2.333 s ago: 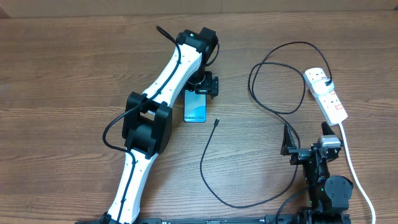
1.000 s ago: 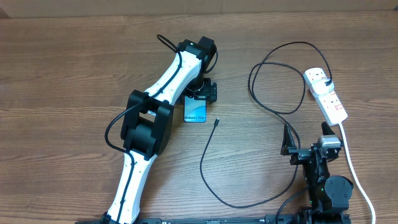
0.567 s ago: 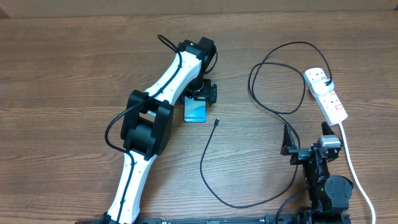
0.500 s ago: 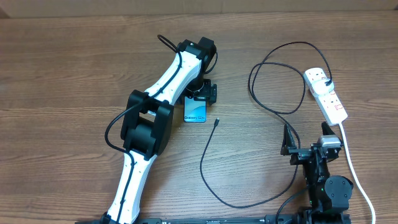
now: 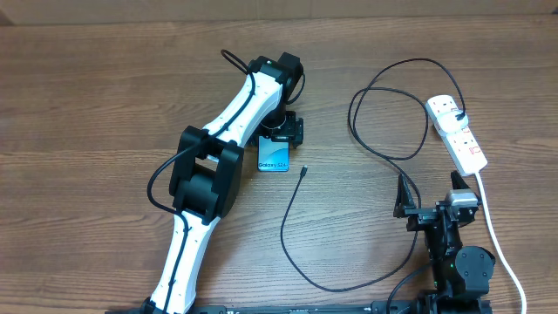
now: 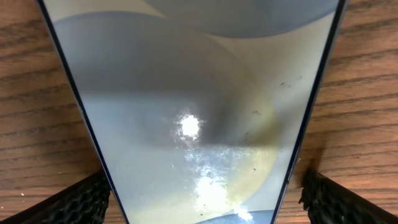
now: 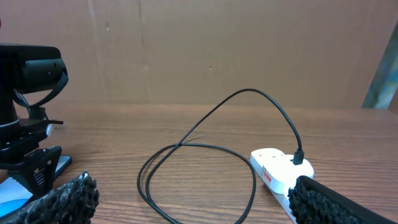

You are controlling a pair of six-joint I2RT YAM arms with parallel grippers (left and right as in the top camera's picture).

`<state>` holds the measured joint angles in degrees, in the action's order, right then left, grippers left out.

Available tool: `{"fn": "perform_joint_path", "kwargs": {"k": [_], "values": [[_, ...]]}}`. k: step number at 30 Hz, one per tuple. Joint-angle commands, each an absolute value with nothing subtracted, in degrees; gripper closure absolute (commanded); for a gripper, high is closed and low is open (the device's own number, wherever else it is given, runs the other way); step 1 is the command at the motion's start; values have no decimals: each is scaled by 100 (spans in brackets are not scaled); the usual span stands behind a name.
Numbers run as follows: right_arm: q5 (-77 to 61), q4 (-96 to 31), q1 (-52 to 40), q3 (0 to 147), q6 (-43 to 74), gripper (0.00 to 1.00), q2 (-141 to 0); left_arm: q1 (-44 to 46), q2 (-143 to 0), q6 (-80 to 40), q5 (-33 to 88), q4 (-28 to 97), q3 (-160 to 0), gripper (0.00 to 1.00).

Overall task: Plug charger to phone and switch on socket
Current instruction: 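Lower the left gripper and close it on the phone's top edge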

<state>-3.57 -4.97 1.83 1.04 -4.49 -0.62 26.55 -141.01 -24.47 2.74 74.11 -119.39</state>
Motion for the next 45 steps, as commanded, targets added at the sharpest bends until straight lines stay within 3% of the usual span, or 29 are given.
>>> {"fn": "perform_joint_path", "kwargs": {"k": [1, 13, 21, 24, 26, 31, 41, 45], "values": [[-307, -464, 165, 47, -436, 0, -16, 2681, -14315, -2532, -64, 7472, -11708, 7], [-307, -464, 165, 47, -436, 0, -16, 2681, -14315, -2536, -233, 7430, -11708, 9], [-307, -464, 165, 47, -436, 0, -16, 2681, -14315, -2622, -355, 7430, -11708, 3], [-305, -464, 165, 47, -436, 0, -16, 2681, -14315, -2620, -349, 7428, -11708, 9], [-305, -464, 165, 47, -436, 0, -16, 2681, -14315, -2622, -346, 7428, -11708, 22], [-307, -464, 165, 47, -436, 0, -16, 2681, -14315, -2622, -349, 7404, -11708, 21], [-307, -464, 165, 47, -436, 0, -16, 2655, -14315, -2611, -344, 7343, -11708, 4], [-307, -464, 165, 47, -436, 0, -16, 2655, -14315, -2613, -340, 7341, -11708, 8]]}}
